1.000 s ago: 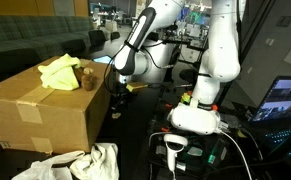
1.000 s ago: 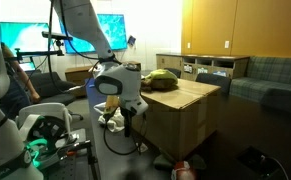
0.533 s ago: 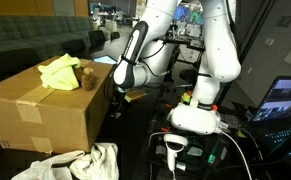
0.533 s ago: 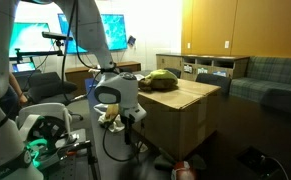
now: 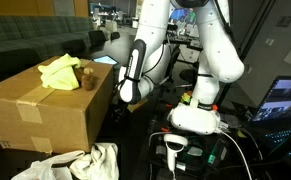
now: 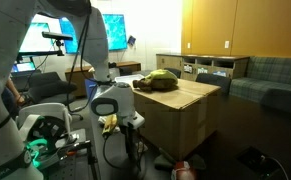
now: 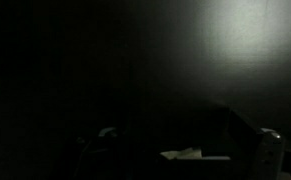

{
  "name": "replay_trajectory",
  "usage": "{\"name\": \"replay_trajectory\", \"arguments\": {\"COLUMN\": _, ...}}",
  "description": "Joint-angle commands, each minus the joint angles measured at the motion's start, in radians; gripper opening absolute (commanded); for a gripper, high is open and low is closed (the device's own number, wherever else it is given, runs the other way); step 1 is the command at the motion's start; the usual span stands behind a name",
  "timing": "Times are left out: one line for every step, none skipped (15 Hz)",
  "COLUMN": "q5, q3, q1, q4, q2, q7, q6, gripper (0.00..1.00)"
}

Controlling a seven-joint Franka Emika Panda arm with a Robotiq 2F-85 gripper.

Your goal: Take all the object from the box and put them on the table and put the objects from the table to the top of the box

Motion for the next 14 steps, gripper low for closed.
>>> {"name": "replay_trajectory", "arguments": {"q5": -0.154, "q3": -0.105, "q1": 0.101, "q4": 0.002, "q2": 0.048, "q7": 0.138, "q6": 0.080, "gripper": 1.00}}
{"name": "replay_trajectory", "arguments": {"q5": -0.182, "q3": -0.137, "q1": 0.134, "q4": 0.006, "q2": 0.060, "q7": 0.167, "q6": 0.094, "gripper": 1.00}}
{"name": "replay_trajectory", "arguments": {"q5": -0.205, "q3": -0.165, "q1": 0.165, "q4": 0.007, "q2": 0.064, "q7": 0.184, "q6": 0.102, "gripper": 1.00}}
{"name": "replay_trajectory", "arguments": {"q5": -0.219, "q3": -0.200, "q1": 0.204, "q4": 0.009, "q2": 0.068, "q7": 0.201, "q6": 0.107, "gripper": 1.00}}
{"name": "replay_trajectory", "arguments": {"q5": -0.232, "q3": -0.229, "q1": 0.235, "q4": 0.008, "q2": 0.071, "q7": 0.210, "q6": 0.113, "gripper": 1.00}}
{"name": "replay_trajectory", "arguments": {"q5": -0.237, "q3": -0.262, "q1": 0.271, "q4": 0.007, "q2": 0.073, "q7": 0.219, "q6": 0.122, "gripper": 1.00}}
{"name": "replay_trajectory", "arguments": {"q5": -0.237, "q3": -0.292, "q1": 0.304, "q4": 0.005, "q2": 0.076, "q7": 0.225, "q6": 0.134, "gripper": 1.00}}
{"name": "replay_trajectory", "arguments": {"q5": -0.234, "q3": -0.316, "q1": 0.331, "q4": 0.001, "q2": 0.078, "q7": 0.223, "q6": 0.152, "gripper": 1.00}}
{"name": "replay_trajectory", "arguments": {"q5": -0.226, "q3": -0.338, "q1": 0.354, "q4": 0.001, "q2": 0.084, "q7": 0.222, "q6": 0.167, "gripper": 1.00}}
{"name": "replay_trajectory", "arguments": {"q5": -0.220, "q3": -0.350, "q1": 0.368, "q4": 0.004, "q2": 0.091, "q7": 0.216, "q6": 0.182, "gripper": 1.00}}
{"name": "replay_trajectory", "arguments": {"q5": -0.217, "q3": -0.355, "q1": 0.374, "q4": 0.004, "q2": 0.093, "q7": 0.207, "q6": 0.194, "gripper": 1.00}}
{"name": "replay_trajectory", "arguments": {"q5": -0.218, "q3": -0.356, "q1": 0.377, "q4": 0.003, "q2": 0.093, "q7": 0.198, "q6": 0.201, "gripper": 1.00}}
{"name": "replay_trajectory", "arguments": {"q5": -0.221, "q3": -0.350, "q1": 0.374, "q4": 0.006, "q2": 0.095, "q7": 0.189, "q6": 0.209, "gripper": 1.00}}
{"name": "replay_trajectory", "arguments": {"q5": -0.231, "q3": -0.337, "q1": 0.361, "q4": 0.006, "q2": 0.092, "q7": 0.175, "q6": 0.217, "gripper": 1.00}}
